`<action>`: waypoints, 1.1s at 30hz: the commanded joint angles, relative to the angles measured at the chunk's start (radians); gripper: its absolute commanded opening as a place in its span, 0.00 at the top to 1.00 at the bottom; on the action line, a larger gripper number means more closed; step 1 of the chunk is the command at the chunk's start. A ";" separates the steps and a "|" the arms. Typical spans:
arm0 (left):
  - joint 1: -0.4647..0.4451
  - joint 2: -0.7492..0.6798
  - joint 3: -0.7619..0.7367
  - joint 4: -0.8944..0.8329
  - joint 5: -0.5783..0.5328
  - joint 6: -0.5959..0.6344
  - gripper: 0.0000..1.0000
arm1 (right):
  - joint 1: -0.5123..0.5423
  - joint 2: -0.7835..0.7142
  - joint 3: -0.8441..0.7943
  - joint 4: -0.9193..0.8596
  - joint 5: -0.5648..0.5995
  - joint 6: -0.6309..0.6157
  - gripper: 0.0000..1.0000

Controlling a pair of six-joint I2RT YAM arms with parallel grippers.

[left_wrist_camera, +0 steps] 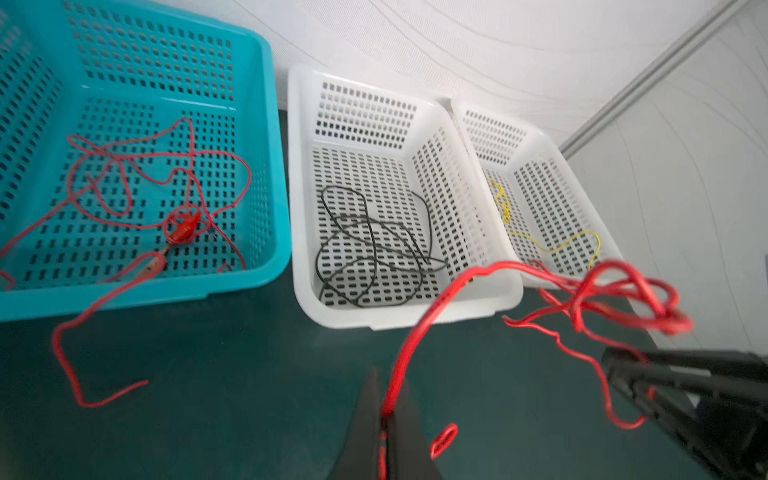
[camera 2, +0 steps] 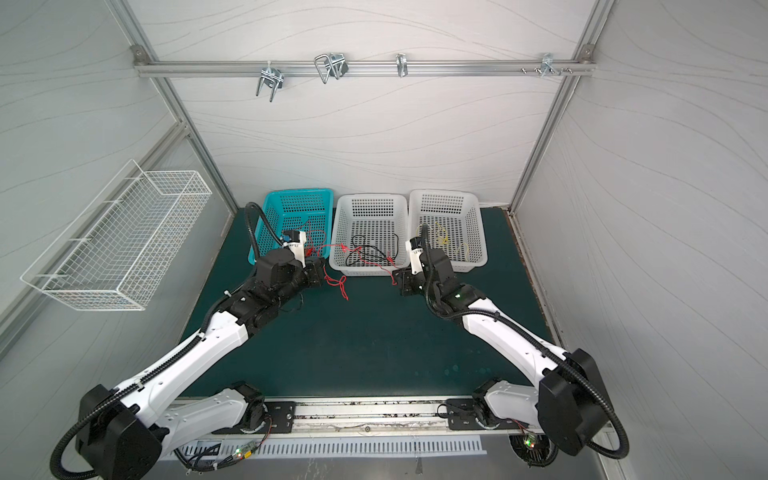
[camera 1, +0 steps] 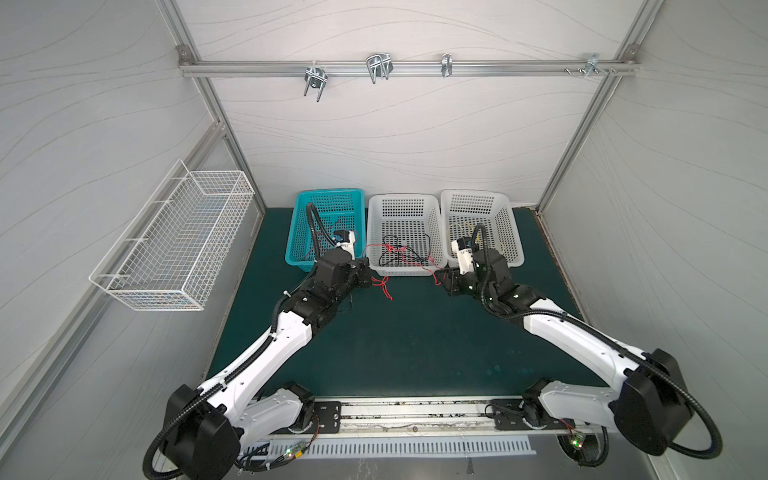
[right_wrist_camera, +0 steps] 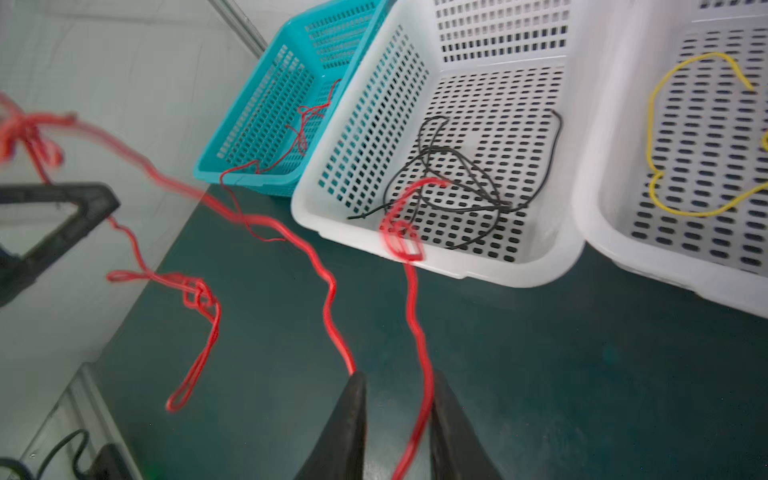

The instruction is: Untangle the cables

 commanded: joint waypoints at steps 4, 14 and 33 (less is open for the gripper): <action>0.110 0.025 0.121 -0.022 -0.143 -0.057 1.00 | -0.018 -0.063 -0.003 0.017 0.091 -0.025 0.42; 0.325 0.202 0.262 -0.071 -0.123 -0.111 1.00 | -0.046 -0.085 -0.026 -0.045 0.126 -0.045 0.33; 0.354 0.597 0.442 -0.165 0.011 -0.079 0.65 | -0.084 -0.079 -0.054 -0.134 0.209 -0.068 0.27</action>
